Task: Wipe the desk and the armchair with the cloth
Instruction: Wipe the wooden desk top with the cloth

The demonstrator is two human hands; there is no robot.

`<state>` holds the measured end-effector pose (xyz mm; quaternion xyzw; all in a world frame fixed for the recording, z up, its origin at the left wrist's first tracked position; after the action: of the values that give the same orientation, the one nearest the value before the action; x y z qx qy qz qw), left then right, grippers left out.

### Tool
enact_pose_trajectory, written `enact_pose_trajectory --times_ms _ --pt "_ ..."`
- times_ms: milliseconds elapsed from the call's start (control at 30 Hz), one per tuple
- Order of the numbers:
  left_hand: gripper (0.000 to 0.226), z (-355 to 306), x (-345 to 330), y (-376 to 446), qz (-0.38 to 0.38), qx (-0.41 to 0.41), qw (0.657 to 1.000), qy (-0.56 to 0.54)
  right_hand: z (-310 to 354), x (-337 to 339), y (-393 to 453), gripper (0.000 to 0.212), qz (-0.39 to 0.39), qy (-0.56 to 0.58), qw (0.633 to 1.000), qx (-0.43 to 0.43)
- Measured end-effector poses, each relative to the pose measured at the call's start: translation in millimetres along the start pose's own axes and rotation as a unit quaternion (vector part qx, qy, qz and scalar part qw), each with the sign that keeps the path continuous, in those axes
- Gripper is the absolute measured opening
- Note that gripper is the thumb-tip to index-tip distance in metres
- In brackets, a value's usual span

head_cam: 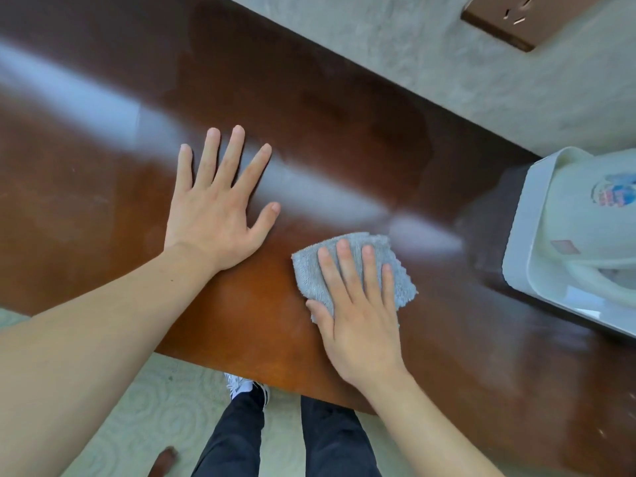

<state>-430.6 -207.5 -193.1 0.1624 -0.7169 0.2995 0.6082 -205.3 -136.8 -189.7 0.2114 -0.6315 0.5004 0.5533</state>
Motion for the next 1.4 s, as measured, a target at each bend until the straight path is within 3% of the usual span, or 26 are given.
enact_pose_trajectory --times_ms 100,233,333,433,700,800,967,1167,1267,1400 --pt "0.074 0.4 0.8 -0.1 -0.005 -0.004 1.000 -0.003 -23.6 23.4 46.6 0.064 -0.011 0.018 1.000 -0.016" --pt "0.074 1.4 -0.8 -0.8 -0.004 -0.006 1.000 -0.004 -58.7 60.6 121.9 0.063 -0.057 0.023 0.992 -0.107" --pt "0.074 1.5 -1.5 -0.3 -0.003 -0.006 1.000 -0.006 -69.4 68.3 140.1 0.062 -0.052 0.039 0.992 -0.112" --pt "0.074 1.8 -2.0 -0.8 -0.010 -0.005 1.000 -0.010 -66.2 55.2 109.7 0.063 -0.062 0.062 0.985 -0.146" --pt "0.073 1.7 -2.1 -2.3 -0.019 -0.008 1.000 -0.015 14.8 -36.0 -74.1 0.064 -0.055 0.110 0.969 -0.216" --pt "0.073 1.5 -0.9 -1.3 -0.023 -0.010 1.000 -0.015 32.1 -49.0 -88.1 0.065 -0.043 0.104 0.962 -0.251" --pt "0.073 2.1 -1.7 -2.2 -0.024 -0.010 1.000 -0.014 5.3 -11.3 -20.0 0.066 -0.065 0.084 0.974 -0.200" --pt "0.073 3.0 -1.6 -4.0 -0.033 -0.013 0.999 -0.028 -55.3 43.7 89.9 0.065 -0.082 0.092 0.970 -0.208" --pt "0.073 2.5 -2.1 -4.6 -0.035 -0.013 0.999 -0.027 -49.9 42.8 88.6 0.064 -0.089 0.092 0.970 -0.208" --pt "0.073 1.7 -0.6 -3.7 -0.034 -0.011 0.999 -0.028 -3.4 9.1 21.2 0.065 -0.109 0.085 0.971 -0.195"
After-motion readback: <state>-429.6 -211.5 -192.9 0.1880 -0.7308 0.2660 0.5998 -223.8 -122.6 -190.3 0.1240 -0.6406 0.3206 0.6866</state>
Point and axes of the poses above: each hand's wrist, its own y-axis towards the middle knuckle, its own x-axis out of the back of the hand, z = x × y, the point moved 6 cm from there along y, towards the middle knuckle, and after that the axes turned 7 degrees about z, right-handed, at the moved point
